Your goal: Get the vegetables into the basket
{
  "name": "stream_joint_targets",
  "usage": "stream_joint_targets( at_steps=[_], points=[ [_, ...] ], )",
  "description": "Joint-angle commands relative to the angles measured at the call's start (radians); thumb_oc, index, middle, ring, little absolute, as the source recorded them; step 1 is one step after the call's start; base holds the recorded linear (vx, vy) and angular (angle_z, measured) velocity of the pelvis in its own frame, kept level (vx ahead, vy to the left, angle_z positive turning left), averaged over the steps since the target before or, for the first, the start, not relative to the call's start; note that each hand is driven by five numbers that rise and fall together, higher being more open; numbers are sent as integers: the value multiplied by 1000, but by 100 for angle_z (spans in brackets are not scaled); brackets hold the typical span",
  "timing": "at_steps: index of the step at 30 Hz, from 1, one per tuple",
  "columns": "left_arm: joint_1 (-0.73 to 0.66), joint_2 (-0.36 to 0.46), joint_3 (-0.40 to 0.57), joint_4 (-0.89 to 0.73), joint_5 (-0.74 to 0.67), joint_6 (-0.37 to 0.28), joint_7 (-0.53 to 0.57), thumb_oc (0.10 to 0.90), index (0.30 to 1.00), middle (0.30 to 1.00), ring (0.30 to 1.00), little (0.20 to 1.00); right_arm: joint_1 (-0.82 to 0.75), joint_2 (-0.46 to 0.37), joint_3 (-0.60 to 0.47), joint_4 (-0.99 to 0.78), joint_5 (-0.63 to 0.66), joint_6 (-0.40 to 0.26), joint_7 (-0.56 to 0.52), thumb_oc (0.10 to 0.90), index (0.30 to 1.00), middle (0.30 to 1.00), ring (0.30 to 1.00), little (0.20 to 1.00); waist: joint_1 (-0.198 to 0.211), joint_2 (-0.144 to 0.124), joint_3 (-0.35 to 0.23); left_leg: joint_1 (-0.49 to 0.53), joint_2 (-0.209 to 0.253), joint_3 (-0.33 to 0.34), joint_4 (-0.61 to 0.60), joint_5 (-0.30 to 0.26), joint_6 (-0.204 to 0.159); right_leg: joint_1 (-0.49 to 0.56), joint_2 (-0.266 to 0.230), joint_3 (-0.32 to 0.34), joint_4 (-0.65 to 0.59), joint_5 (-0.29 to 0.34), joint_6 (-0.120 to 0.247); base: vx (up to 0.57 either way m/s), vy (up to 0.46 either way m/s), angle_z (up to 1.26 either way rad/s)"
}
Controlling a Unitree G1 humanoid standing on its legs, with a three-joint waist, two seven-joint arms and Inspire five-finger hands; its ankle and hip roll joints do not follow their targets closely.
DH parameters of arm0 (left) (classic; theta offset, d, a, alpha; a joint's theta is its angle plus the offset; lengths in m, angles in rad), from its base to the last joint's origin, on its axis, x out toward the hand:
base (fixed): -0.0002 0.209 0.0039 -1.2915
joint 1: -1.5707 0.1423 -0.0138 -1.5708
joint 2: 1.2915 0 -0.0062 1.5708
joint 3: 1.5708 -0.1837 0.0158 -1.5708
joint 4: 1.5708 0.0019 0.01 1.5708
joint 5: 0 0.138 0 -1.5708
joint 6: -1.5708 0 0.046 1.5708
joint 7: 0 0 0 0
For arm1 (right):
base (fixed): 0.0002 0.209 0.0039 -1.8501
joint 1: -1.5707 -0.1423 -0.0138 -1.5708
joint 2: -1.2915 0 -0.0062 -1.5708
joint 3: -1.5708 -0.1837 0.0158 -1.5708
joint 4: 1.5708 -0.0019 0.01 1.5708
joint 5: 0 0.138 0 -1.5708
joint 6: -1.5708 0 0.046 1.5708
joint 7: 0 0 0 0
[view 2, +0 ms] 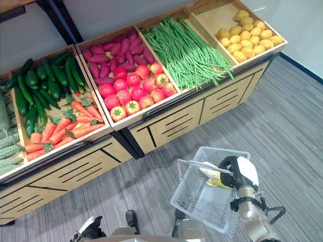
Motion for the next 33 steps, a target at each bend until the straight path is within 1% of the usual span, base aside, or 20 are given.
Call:
stream_joint_targets(
  at_steps=[1, 3, 4, 6, 7, 9, 12, 13, 14, 15, 16, 20, 22, 23, 24, 27, 28, 30, 31, 33],
  points=[
    [-18, 73, -1, 10, 19, -7, 27, 900, 1000, 1000, 1000, 1000, -91, 12, -80, -87, 58, -65, -80, 400, 300, 300, 300, 300, 12, -108, -45, -19, -72, 13, 74, -84, 40, 32, -230, 167, 64, 24, 176, 105, 261, -15],
    [-17, 76, -2, 8, 20, -10, 26, 900, 1000, 1000, 1000, 1000, -101, 23, -80, -78, 67, -67, -81, 400, 300, 300, 300, 300, 18, -117, -47, -28, -84, 17, 82, -93, 49, 22, -242, 178, 62, 46, 185, 81, 232, -14],
    [-17, 85, -2, 8, 16, -13, 25, 900, 1000, 1000, 1000, 1000, -119, 37, -75, -52, 76, -64, -86, 400, 300, 300, 300, 300, 25, -129, -43, -30, -102, 17, 86, -111, 62, 18, -259, 192, 65, 81, 198, 26, 114, -10],
    [-20, 90, -1, 9, 15, -14, 25, 900, 1000, 1000, 1000, 1000, -133, 45, -71, -38, 84, -65, -88, 400, 300, 300, 300, 300, 30, -135, -48, -34, -110, 21, 84, -112, 68, 7, -264, 203, 67, 102, 203, 81, 207, -8],
    [-23, 102, 6, 6, 5, -13, 24, 900, 1000, 1000, 1000, 1000, -146, 56, -60, -26, 85, -59, -86, 400, 300, 300, 300, 300, 38, -144, -46, -29, -128, 12, 86, -132, 84, 0, -280, 221, 99, 128, 212, 105, 235, -3],
    [-25, 107, 11, 9, 2, -12, 23, 900, 1000, 1000, 1000, 1000, -150, 59, -58, -20, 88, -61, -83, 400, 300, 300, 300, 300, 41, -146, -45, -26, -135, 8, 87, -138, 90, -7, -281, 232, 122, 134, 212, 86, 168, 3],
    [-26, 114, 16, 10, 0, -9, 23, 900, 1000, 1000, 1000, 1000, -157, 62, -51, -18, 86, -59, -78, 400, 300, 300, 300, 300, 45, -146, -43, -19, -143, 6, 85, -141, 101, -25, -278, 246, 177, 145, 211, 44, 101, 2],
    [-28, 119, 19, 7, -5, -10, 25, 900, 1000, 1000, 1000, 1000, -162, 67, -47, -6, 88, -60, -78, 400, 300, 300, 300, 300, 44, -141, -40, -11, -148, -1, 80, -141, 106, -34, -267, 263, 213, 145, 207, 121, 160, 11],
    [-32, 126, 29, 19, -11, -3, 23, 900, 1000, 1000, 1000, 1000, -163, 67, -39, -9, 82, -56, -76, 400, 300, 300, 300, 300, 37, -134, -36, 13, -154, -18, 61, -143, 107, -53, -236, 299, 243, 128, 200, 139, 133, 11],
    [-37, 131, 34, 27, -12, -2, 24, 900, 1000, 1000, 1000, 1000, -163, 67, -38, -3, 80, -57, -79, 400, 300, 300, 300, 300, 30, -130, -38, 19, -156, -28, 47, -137, 106, -74, -209, 322, 227, 111, 192, 166, 91, 9],
    [-40, 133, 37, 33, -14, 0, 23, 900, 1000, 1000, 1000, 1000, -161, 67, -38, -6, 79, -58, -79, 400, 300, 300, 300, 300, 25, -126, -36, 33, -157, -34, 39, -136, 103, -86, -198, 330, 214, 94, 188, 128, 22, 8],
    [-51, 136, 45, 45, -14, 2, 25, 900, 1000, 1000, 1000, 1000, -158, 65, -40, -8, 75, -61, -83, 400, 300, 300, 300, 300, 12, -121, -24, 60, -155, -57, 33, -147, 92, -122, -192, 338, 151, 85, 188, 109, -32, 30],
    [-54, 139, 45, 43, -22, -3, 16, 900, 1000, 1000, 1000, 1000, -150, 60, -34, -9, 63, -56, -74, 400, 300, 300, 300, 300, -2, -125, -13, 76, -157, -88, 56, -167, 83, -143, -173, 370, 140, 76, 191, 123, -71, 60],
    [-50, 138, 44, 43, -19, -1, 15, 900, 1000, 1000, 1000, 1000, -141, 58, -32, -19, 58, -54, -70, 400, 300, 300, 300, 300, 0, -127, -15, 78, -158, -95, 70, -173, 83, -125, -178, 361, 133, 64, 192, 197, -261, 97],
    [-30, 134, 61, 38, -39, -7, 11, 900, 1000, 1000, 1000, 1000, -137, 41, -29, -36, 50, -58, -54, 400, 300, 300, 300, 300, 9, -126, -28, 83, -142, -104, 95, -177, 68, -83, -164, 340, 111, 53, 178, 206, -300, 94],
    [-16, 121, 71, 37, -51, -8, 19, 900, 1000, 1000, 1000, 1000, -109, 27, -42, -45, 49, -66, -44, 400, 300, 300, 300, 300, 10, -107, -59, 98, -114, -123, 46, -134, 40, -35, -149, 300, 68, 37, 164, 155, -225, 38],
    [-14, 119, 77, 37, -56, -6, 24, 900, 1000, 1000, 1000, 1000, -104, 27, -42, -37, 50, -66, -44, 400, 300, 300, 300, 300, 14, -107, -62, 100, -111, -125, 43, -131, 38, -27, -147, 294, 61, 35, 163, 126, -157, 8],
    [-6, 114, 103, 36, -81, -2, 51, 900, 1000, 1000, 1000, 1000, -89, 28, -43, -27, 48, -72, -51, 400, 300, 300, 300, 300, 18, -106, -68, 106, -108, -131, 34, -127, 34, -10, -146, 283, 47, 34, 162, 64, -62, 17],
    [-3, 115, 172, 41, -158, 0, 92, 900, 1000, 1000, 1000, 1000, -79, 31, -40, -12, 46, -76, -60, 400, 300, 300, 300, 300, 26, -108, -71, 112, -108, -136, 30, -124, 32, 3, -146, 277, 38, 33, 160, 72, -44, 12],
    [-23, 104, 407, 40, -520, -52, 191, 900, 1000, 1000, 1000, 1000, -57, 55, -6, 12, 49, -92, -63, 400, 300, 300, 300, 300, 30, -115, -86, 132, -109, -136, 1, -123, 28, 29, -144, 267, 16, 32, 160, 97, -47, 8]
  ],
)
